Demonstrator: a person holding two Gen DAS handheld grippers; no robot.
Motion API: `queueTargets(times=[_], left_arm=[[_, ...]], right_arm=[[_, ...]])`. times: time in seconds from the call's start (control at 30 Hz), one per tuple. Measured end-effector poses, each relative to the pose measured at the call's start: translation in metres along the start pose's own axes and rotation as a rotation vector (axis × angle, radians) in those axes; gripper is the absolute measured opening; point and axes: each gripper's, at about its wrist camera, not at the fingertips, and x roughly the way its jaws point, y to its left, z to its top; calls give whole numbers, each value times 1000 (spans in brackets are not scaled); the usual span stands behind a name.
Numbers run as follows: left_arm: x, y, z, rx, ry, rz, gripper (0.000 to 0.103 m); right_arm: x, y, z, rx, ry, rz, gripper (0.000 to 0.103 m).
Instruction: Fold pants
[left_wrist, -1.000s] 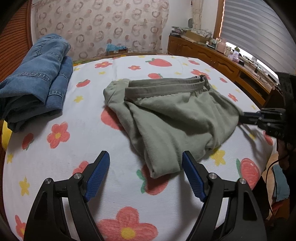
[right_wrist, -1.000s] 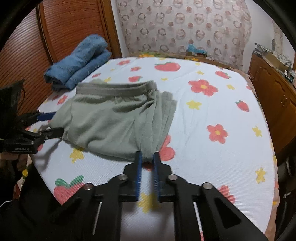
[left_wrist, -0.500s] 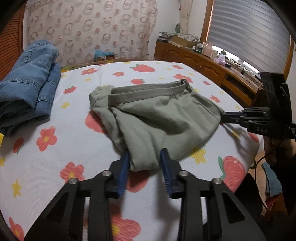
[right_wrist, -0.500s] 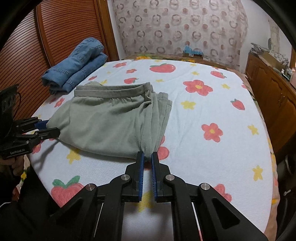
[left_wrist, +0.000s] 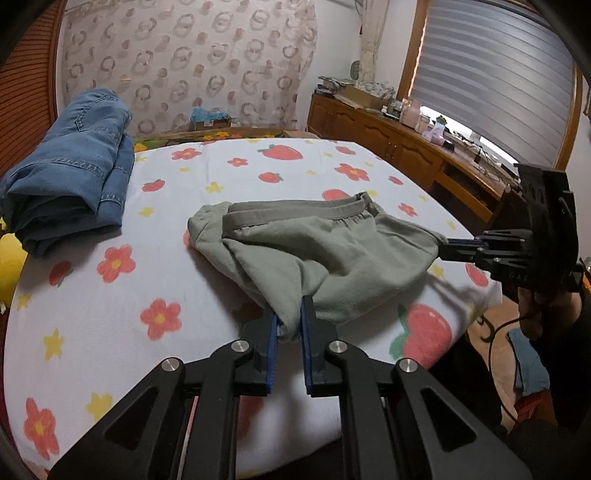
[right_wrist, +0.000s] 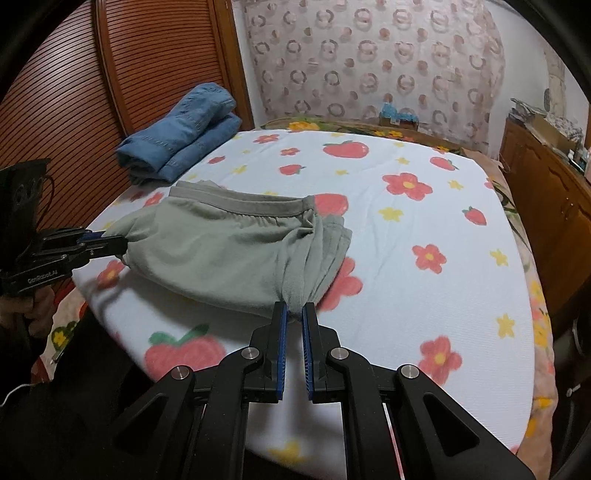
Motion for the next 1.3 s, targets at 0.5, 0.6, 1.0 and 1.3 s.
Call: queueTargets(times=[0.5,0.6,1.0,1.3], left_arm=[[12,12,8,-38,5,10,76],[19,15,13,-42,5,31,76],[36,21,16,-50,28,71,76],[42,24,12,-65,47,84,76]], right_arm=[[-4,7,8,-18,-7,-55,32],[13,9,16,-24,0,-49,37],[70,6,46,-32,29,-81,39],[79,4,40,-33,10,-79,45]])
